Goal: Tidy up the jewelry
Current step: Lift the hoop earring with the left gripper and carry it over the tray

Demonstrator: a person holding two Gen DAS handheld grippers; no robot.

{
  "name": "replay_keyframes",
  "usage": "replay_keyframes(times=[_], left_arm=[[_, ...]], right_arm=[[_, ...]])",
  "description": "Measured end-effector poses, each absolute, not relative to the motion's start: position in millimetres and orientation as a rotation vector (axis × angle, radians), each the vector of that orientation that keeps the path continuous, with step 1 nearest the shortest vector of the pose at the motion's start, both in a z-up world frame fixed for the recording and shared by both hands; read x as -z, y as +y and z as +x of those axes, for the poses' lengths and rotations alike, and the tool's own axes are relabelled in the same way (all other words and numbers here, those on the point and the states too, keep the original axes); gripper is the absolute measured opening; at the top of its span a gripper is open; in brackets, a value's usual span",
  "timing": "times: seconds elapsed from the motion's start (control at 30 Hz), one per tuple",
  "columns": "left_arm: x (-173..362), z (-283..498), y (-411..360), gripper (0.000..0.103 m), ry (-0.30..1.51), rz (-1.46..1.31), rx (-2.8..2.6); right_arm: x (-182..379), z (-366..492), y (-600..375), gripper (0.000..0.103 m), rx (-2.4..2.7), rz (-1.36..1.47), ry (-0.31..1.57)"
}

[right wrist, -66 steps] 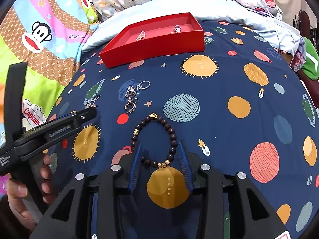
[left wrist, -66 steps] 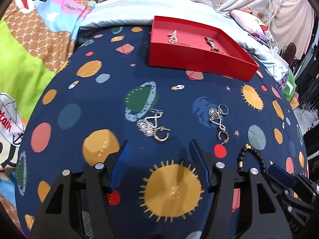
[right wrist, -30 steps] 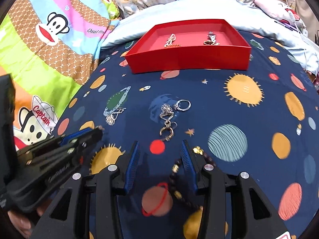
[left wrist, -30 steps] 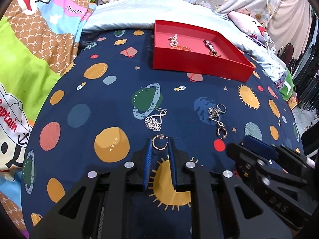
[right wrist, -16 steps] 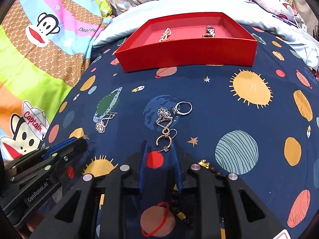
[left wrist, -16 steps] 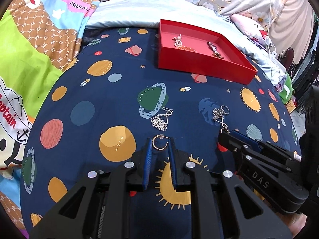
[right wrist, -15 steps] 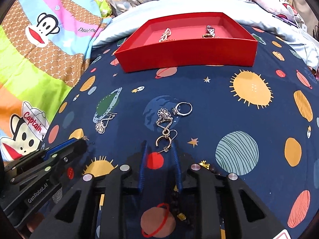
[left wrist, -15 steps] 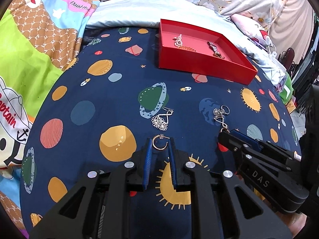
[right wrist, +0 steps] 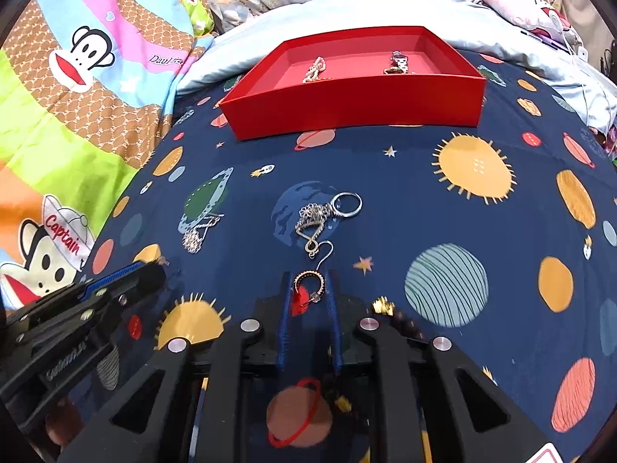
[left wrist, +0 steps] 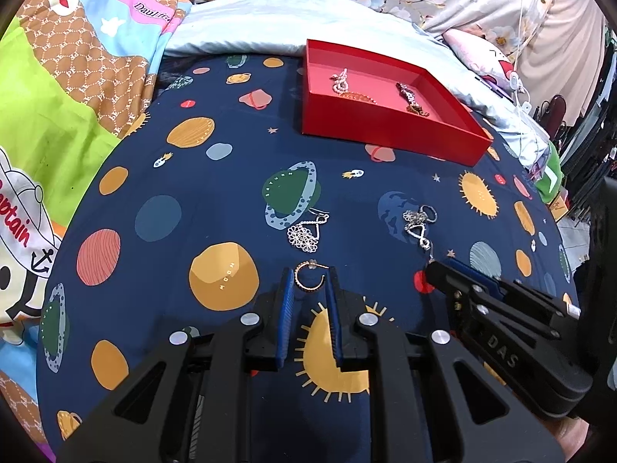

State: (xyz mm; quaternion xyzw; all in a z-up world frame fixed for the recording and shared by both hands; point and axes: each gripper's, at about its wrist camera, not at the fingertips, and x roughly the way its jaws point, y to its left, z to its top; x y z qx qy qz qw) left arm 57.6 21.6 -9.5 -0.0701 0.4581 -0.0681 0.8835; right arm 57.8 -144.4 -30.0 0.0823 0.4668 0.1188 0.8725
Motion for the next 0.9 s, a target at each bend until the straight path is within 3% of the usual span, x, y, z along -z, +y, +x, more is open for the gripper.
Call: replay_keyframes(times=[0.5,0.9], left_arm=[[-25.4,46.3,13.6,0.016,0.912,-0.17,0.205],[-74.9,92.6,4.1,0.016,0.8,-0.139,0.214]], right_arm=[[-21.6,20.2,-174.8,0.015,-0.256,0.221,0.872],[-60.5,56.8,-207.5,0.015,-0.237,0.19,0.761]])
